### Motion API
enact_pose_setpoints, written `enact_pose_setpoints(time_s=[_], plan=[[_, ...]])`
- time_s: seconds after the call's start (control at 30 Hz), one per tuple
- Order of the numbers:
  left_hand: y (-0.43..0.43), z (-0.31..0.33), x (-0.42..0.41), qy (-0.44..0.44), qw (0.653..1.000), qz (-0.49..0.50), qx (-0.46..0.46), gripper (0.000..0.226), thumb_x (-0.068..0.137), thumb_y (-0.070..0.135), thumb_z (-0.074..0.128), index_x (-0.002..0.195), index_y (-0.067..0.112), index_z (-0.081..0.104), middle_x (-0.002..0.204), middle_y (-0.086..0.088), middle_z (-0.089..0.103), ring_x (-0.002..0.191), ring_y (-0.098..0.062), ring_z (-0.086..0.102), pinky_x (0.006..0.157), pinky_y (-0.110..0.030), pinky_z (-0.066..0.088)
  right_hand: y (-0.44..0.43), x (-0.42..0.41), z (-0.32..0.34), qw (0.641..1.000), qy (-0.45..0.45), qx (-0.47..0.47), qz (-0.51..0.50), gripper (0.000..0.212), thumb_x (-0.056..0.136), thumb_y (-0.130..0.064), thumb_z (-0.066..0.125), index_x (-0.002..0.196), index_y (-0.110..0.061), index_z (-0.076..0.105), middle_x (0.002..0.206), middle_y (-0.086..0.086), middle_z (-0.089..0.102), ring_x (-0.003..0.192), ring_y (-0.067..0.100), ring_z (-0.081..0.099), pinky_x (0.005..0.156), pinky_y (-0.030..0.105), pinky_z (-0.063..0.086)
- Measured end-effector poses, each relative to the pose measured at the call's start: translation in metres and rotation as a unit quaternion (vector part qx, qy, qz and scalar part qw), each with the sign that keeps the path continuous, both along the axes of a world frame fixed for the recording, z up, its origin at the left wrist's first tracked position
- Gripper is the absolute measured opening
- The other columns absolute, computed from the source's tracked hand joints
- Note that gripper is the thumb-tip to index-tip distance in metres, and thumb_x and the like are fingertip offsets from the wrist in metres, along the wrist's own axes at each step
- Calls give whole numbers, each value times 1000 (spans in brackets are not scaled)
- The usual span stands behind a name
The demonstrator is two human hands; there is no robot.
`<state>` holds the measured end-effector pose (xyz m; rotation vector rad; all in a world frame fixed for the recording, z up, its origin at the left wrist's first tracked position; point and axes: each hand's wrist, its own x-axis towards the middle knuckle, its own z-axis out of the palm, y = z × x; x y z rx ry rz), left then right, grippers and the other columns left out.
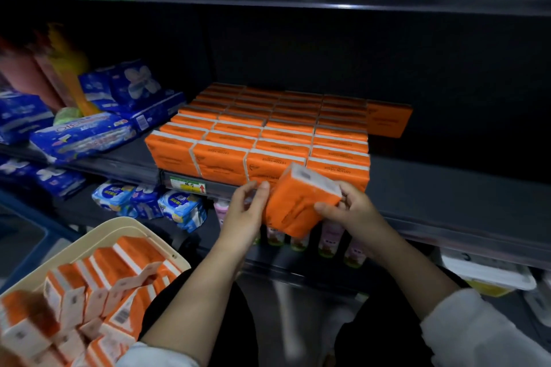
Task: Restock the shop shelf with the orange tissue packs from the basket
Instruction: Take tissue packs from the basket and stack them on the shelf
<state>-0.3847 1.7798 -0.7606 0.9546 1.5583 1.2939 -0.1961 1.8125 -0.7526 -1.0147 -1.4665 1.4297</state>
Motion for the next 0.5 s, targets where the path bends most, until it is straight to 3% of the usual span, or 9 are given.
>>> enact_pose_setpoints(time_s=[0.1, 0.2, 0.27, 0.37, 0.5], plan=[[-4, 5, 1, -13, 998, -51, 32, 38, 81, 56, 49, 109, 32, 59, 115, 7, 63, 110, -6, 57, 96, -31, 45, 4, 3, -1, 994, 62, -93, -1, 30, 86, -11, 61, 115, -19, 58, 109, 2, 70, 101, 16, 66, 85, 31, 52], [-6, 6, 5, -7, 995, -89, 43, 48, 75, 56, 51, 109, 25, 63, 106, -4, 69, 91, -4, 65, 83, -28, 53, 4, 3, -3, 993, 46, -106, -4, 27, 89, -20, 59, 116, -17, 59, 109, 0, 70, 101, 16, 66, 85, 34, 52], [-7, 6, 8, -14, 994, -104, 42, 48, 77, 46, 57, 116, 18, 62, 103, -3, 70, 87, -4, 67, 74, -19, 55, 3, 3, -3, 994, 43, -104, 1, 28, 89, -23, 59, 116, -16, 60, 107, 2, 71, 98, 17, 67, 80, 33, 53], [-9, 5, 13, -55, 990, -123, 35, 32, 86, 19, 64, 117, 14, 60, 104, -8, 71, 94, -16, 68, 73, -22, 55, 0, 2, -1, 994, 45, -102, 8, 25, 89, -21, 58, 112, -13, 60, 92, -1, 72, 82, 12, 69, 62, 23, 53], [-10, 4, 12, -35, 990, -131, 41, 31, 88, 11, 62, 119, 12, 60, 106, -11, 69, 96, -20, 67, 75, -24, 56, -1, 2, -2, 993, 45, -105, 1, 28, 84, -21, 64, 111, -14, 59, 100, 0, 70, 88, 12, 68, 63, 21, 53]])
